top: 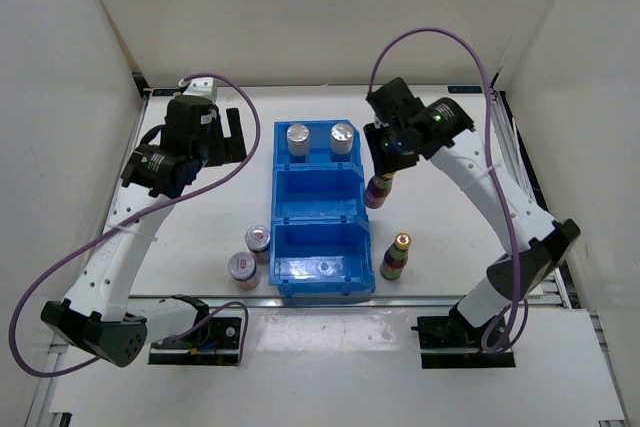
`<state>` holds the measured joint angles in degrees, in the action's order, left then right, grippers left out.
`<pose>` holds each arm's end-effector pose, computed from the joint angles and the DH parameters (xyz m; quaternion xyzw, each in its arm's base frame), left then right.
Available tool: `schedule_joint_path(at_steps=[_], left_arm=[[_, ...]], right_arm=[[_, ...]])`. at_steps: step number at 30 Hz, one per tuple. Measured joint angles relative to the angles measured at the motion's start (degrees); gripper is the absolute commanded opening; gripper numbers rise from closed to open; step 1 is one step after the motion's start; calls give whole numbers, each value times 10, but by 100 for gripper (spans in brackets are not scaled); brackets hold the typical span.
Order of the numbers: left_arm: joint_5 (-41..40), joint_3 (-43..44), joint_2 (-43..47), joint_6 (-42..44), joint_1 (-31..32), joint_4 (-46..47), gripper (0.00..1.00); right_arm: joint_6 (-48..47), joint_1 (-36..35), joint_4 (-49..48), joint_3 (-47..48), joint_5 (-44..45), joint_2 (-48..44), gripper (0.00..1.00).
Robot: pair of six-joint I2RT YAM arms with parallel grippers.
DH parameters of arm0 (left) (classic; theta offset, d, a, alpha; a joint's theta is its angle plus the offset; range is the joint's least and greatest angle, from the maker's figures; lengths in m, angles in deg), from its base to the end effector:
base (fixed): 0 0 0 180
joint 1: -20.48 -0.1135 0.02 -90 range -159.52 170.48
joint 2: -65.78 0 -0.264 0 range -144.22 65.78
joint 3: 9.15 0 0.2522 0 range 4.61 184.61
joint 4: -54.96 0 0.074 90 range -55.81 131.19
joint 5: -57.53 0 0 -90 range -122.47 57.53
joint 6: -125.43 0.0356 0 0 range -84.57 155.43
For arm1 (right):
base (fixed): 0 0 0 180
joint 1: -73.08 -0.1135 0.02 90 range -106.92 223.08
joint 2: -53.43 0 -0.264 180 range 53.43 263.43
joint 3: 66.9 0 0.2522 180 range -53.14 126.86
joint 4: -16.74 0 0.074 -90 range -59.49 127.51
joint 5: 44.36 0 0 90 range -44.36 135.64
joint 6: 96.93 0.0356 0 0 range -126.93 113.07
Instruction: Organize the condiment bottles
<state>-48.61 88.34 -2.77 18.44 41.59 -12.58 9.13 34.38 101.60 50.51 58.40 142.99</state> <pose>0.2169 -0.0731 0.4138 -0.0288 0.8938 -0.0206 0.4471 0.2392 0.1815 0.4041 -0.1561 0.9406 0.0352 0.2996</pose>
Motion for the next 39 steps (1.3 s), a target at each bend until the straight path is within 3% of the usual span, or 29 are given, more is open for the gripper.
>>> schedule_joint_path(at_steps=[12, 36, 37, 39], left_arm=[[-17, -12, 23, 7, 0, -2, 100], [-30, -46, 35, 15, 0, -2, 100], [-30, -46, 35, 15, 0, -3, 100], [-30, -46, 36, 16, 0, -2, 100]], right_arm=[[-19, -28, -6, 96, 5, 147, 0], [-41, -44, -43, 154, -31, 258, 0], [-42, -44, -44, 147, -32, 258, 1], [-43, -45, -47, 136, -32, 259, 20]])
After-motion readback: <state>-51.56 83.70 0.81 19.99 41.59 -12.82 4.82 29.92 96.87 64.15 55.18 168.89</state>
